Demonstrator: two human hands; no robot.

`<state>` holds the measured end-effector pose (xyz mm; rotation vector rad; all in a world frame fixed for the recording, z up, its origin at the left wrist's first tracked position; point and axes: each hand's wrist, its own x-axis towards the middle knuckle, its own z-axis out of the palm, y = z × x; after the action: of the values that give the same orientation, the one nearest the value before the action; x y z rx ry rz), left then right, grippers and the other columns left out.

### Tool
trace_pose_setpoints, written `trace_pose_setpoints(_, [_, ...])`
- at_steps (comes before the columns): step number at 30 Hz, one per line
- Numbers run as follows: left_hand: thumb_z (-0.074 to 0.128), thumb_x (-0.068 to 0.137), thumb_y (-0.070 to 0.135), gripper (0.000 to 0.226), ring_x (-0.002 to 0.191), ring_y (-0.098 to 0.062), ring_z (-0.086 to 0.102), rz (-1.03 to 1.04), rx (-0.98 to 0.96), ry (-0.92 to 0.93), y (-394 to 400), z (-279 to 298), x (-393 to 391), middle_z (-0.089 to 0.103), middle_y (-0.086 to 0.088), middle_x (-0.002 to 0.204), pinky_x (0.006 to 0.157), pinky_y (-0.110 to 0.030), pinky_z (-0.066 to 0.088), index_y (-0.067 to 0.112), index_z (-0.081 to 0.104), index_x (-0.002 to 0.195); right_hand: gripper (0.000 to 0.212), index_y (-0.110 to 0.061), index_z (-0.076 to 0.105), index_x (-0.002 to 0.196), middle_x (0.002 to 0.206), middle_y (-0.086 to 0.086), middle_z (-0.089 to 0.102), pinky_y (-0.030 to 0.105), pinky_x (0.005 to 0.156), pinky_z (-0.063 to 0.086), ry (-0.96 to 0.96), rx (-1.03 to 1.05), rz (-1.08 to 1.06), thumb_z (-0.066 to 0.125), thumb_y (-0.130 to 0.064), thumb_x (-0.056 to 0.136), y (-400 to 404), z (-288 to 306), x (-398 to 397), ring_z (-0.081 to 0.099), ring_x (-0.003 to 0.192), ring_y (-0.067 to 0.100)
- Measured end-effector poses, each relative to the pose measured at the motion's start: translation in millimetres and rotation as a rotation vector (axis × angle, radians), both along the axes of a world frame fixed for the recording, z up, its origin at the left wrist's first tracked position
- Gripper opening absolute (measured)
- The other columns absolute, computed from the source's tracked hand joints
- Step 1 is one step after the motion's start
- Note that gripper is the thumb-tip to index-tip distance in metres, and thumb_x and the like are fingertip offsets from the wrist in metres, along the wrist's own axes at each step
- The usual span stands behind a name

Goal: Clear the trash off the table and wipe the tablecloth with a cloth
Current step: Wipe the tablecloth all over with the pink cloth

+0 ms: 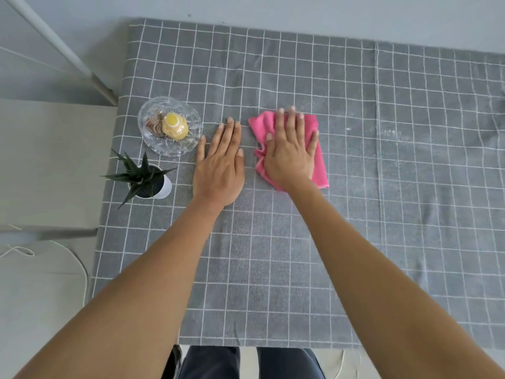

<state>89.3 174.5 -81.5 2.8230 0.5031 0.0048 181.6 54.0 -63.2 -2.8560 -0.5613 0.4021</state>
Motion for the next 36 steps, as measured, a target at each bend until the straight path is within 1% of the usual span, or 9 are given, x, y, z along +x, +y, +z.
trace_pose_setpoints(3, [0.015, 0.103, 0.029, 0.053, 0.147, -0.009, -0.004, -0.006, -0.004, 0.010, 0, 2, -1, -0.003, 0.005, 0.160, 0.120, -0.042, -0.002, 0.020, 0.001, 0.153, 0.057, -0.019, -0.014, 0.151, 0.159, 0.003, -0.018, 0.047, 0.115, -0.014, 0.002, -0.041, -0.130, 0.006, -0.037, 0.101, -38, -1, 32, -0.019, 0.145, 0.022])
trace_pose_setpoints(8, [0.015, 0.103, 0.029, 0.052, 0.147, -0.008, -0.005, -0.014, 0.001, 0.022, 1, 2, 0, -0.003, 0.006, 0.160, 0.119, -0.040, -0.005, 0.021, 0.001, 0.153, 0.057, -0.017, -0.006, 0.153, 0.161, 0.005, -0.011, 0.052, 0.117, -0.007, 0.002, -0.003, -0.412, 0.008, -0.037, 0.102, -106, 2, 69, -0.014, 0.147, 0.022])
trace_pose_setpoints(12, [0.012, 0.099, 0.032, 0.056, 0.147, -0.009, -0.002, 0.019, -0.018, 0.020, -1, 6, 6, 0.001, 0.004, 0.160, 0.118, -0.040, -0.006, 0.019, 0.005, 0.153, 0.056, -0.014, -0.004, 0.153, 0.161, 0.005, -0.008, 0.051, 0.117, -0.011, -0.020, 0.043, -0.480, 0.012, -0.033, 0.102, -107, 1, 70, -0.013, 0.147, 0.020])
trace_pose_setpoints(15, [0.012, 0.101, 0.032, 0.055, 0.147, -0.011, -0.004, 0.018, -0.039, -0.001, -9, 11, 31, -0.002, 0.003, 0.160, 0.119, -0.040, -0.008, 0.017, 0.003, 0.153, 0.057, -0.013, -0.004, 0.153, 0.161, 0.006, -0.008, 0.050, 0.116, -0.012, -0.041, 0.047, -0.495, 0.012, -0.032, 0.102, -102, -1, 68, -0.013, 0.147, 0.021])
trace_pose_setpoints(20, [0.014, 0.104, 0.031, 0.052, 0.147, -0.012, -0.007, -0.032, -0.058, 0.006, -22, 9, 93, -0.004, 0.002, 0.161, 0.118, -0.041, -0.008, 0.019, 0.003, 0.153, 0.056, -0.016, -0.006, 0.153, 0.160, 0.004, -0.012, 0.050, 0.115, -0.015, -0.028, 0.038, -0.370, 0.010, -0.035, 0.102, -75, -1, 59, -0.016, 0.146, 0.021])
trace_pose_setpoints(24, [0.012, 0.104, 0.030, 0.051, 0.147, -0.011, -0.005, -0.022, -0.012, 0.013, -22, 0, 96, -0.003, 0.004, 0.161, 0.118, -0.042, -0.007, 0.021, 0.002, 0.153, 0.057, -0.016, -0.007, 0.153, 0.160, 0.002, -0.014, 0.049, 0.116, -0.014, -0.023, 0.056, -0.108, 0.010, -0.035, 0.101, -31, -2, 37, -0.018, 0.146, 0.019])
trace_pose_setpoints(28, [0.013, 0.103, 0.030, 0.051, 0.147, -0.011, -0.004, -0.027, 0.003, -0.010, -21, 0, 95, -0.001, 0.005, 0.161, 0.119, -0.043, -0.005, 0.021, 0.003, 0.153, 0.057, -0.020, -0.005, 0.153, 0.161, 0.000, -0.012, 0.049, 0.117, -0.012, -0.015, 0.046, -0.049, 0.009, -0.036, 0.100, -40, -3, 43, -0.016, 0.146, 0.017])
trace_pose_setpoints(31, [0.012, 0.103, 0.031, 0.052, 0.147, -0.011, -0.007, -0.019, 0.004, 0.006, -21, 0, 94, -0.004, 0.005, 0.160, 0.119, -0.042, -0.008, 0.023, -0.001, 0.153, 0.060, -0.019, -0.013, 0.151, 0.159, 0.002, -0.017, 0.051, 0.118, -0.008, -0.002, -0.049, -0.216, 0.001, -0.039, 0.097, -79, -1, 66, -0.019, 0.145, 0.021])
trace_pose_setpoints(36, [0.010, 0.103, 0.031, 0.052, 0.147, -0.010, -0.009, -0.005, 0.013, 0.008, -22, -1, 93, -0.007, 0.007, 0.160, 0.119, -0.042, -0.007, 0.023, -0.003, 0.153, 0.056, -0.016, -0.006, 0.153, 0.161, 0.003, -0.011, 0.050, 0.116, -0.012, -0.012, 0.018, -0.508, 0.012, -0.033, 0.103, -94, 0, 79, -0.015, 0.147, 0.019])
